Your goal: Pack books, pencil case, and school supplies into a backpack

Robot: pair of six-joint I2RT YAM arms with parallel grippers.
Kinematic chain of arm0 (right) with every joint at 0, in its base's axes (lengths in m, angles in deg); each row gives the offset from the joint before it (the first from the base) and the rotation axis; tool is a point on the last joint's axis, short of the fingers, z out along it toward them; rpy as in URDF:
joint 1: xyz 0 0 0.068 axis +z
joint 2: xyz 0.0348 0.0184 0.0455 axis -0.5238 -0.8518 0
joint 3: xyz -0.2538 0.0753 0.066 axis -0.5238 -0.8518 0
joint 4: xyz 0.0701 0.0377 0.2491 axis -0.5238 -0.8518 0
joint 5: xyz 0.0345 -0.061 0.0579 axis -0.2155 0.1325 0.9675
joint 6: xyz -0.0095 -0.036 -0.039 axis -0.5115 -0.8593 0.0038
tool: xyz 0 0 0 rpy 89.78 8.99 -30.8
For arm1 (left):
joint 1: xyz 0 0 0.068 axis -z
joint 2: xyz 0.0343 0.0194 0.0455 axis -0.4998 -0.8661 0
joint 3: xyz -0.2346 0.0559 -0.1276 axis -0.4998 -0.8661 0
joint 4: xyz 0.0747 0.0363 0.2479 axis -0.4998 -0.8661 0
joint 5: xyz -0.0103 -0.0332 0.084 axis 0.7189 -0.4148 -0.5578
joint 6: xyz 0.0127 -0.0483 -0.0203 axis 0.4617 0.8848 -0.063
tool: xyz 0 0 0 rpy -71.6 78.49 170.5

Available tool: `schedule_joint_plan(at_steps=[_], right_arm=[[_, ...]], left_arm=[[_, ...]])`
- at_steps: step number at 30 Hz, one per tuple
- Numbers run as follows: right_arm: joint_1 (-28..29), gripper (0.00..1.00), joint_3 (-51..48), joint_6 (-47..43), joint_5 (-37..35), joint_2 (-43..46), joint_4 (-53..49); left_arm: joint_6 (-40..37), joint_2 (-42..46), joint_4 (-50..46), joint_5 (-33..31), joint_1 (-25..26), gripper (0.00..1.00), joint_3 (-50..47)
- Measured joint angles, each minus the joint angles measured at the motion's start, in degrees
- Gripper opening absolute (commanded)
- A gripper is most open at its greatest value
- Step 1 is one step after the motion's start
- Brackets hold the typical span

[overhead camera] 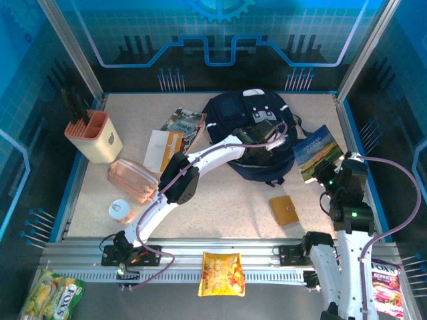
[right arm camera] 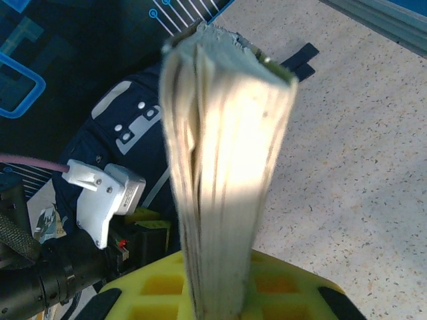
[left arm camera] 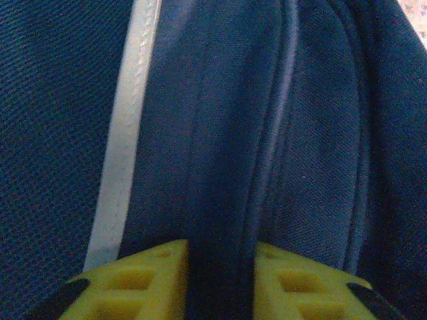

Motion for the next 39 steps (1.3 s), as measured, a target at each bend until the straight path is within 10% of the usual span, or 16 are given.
schedule_joint_plan(at_steps=[4, 22, 39], right_arm=[[-0.02, 0.06, 0.42, -0.74, -2.14, 0.35, -1.73], [-0.33, 0.07, -3.1, 3.65, 0.55, 3.26, -1.2], [1.38, 0.09, -19.47, 27.54, 18.43, -10.8, 37.64]], left_arm=[[0.79, 2.43, 1.99, -1.62, 0.59, 0.0, -2.8], [7.69, 14.49, 8.87, -8.7, 0.46, 0.0, -7.04], [9.31, 17.79, 9.53, -7.56, 0.2, 0.0, -7.04]])
